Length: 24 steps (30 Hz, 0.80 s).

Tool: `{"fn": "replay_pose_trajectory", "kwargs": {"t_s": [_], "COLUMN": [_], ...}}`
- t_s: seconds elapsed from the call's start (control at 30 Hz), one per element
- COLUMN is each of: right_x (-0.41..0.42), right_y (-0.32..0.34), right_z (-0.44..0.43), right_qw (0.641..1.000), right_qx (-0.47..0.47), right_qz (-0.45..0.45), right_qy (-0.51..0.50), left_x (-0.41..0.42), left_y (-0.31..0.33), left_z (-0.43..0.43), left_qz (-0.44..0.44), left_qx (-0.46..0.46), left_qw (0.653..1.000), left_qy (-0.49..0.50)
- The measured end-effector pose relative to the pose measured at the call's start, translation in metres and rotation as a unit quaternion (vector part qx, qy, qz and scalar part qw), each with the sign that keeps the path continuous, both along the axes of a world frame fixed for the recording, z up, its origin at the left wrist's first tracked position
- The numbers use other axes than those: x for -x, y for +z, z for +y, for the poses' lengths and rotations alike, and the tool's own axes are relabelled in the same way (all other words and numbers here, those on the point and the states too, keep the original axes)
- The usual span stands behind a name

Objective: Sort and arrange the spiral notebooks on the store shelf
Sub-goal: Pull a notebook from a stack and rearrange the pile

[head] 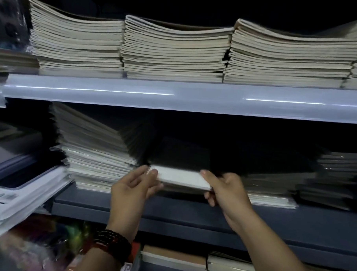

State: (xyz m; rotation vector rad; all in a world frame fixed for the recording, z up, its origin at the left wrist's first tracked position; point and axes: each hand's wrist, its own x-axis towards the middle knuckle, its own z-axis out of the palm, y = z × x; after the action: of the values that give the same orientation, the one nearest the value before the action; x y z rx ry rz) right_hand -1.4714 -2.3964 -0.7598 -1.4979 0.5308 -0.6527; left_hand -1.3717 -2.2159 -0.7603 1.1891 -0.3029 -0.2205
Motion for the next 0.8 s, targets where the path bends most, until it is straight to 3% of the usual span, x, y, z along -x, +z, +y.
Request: {"fn": "replay_pose_trajectory", "kwargs": {"t_s": [0.07,0.17,0.27,0.37,0.5,0.67,0.8], "right_x": [-0.011,-0.019,-0.028,-0.039,-0.047,-0.053,-0.052], "right_y": [-0.001,0.002,0.002,-0.001,-0.007,-0.018,-0.026], "right_z": [-0.002,-0.005,-0.007,-0.007,-0.004,0.009,0.007], "right_qw": [0.999,0.990,0.980,0.973,0.969,0.950,0.949], "right_qx": [0.029,0.090,0.114,0.156,0.177,0.278,0.278], "right_qz": [0.024,0.103,0.160,0.169,0.164,0.118,0.134], "right_qy": [-0.003,0.012,0.009,-0.014,-0.057,-0.084,-0.064], "left_x": [0.000,0.000,-0.005,-0.008,-0.010,-0.008,-0.010], "left_y": [0.001,-0.006,-0.019,-0.028,-0.032,-0.035,-0.036], "left_z": [-0.008,-0.023,-0.039,-0.052,-0.065,-0.064,-0.057], "left_qz": [-0.019,-0.110,-0.215,-0.263,-0.279,-0.262,-0.241], "left_qx": [-0.002,-0.079,-0.149,-0.188,-0.221,-0.216,-0.196], "left_qw": [0.999,0.986,0.952,0.922,0.907,0.919,0.932], "left_qy": [0.047,0.094,0.160,0.211,0.224,0.200,0.186]}}
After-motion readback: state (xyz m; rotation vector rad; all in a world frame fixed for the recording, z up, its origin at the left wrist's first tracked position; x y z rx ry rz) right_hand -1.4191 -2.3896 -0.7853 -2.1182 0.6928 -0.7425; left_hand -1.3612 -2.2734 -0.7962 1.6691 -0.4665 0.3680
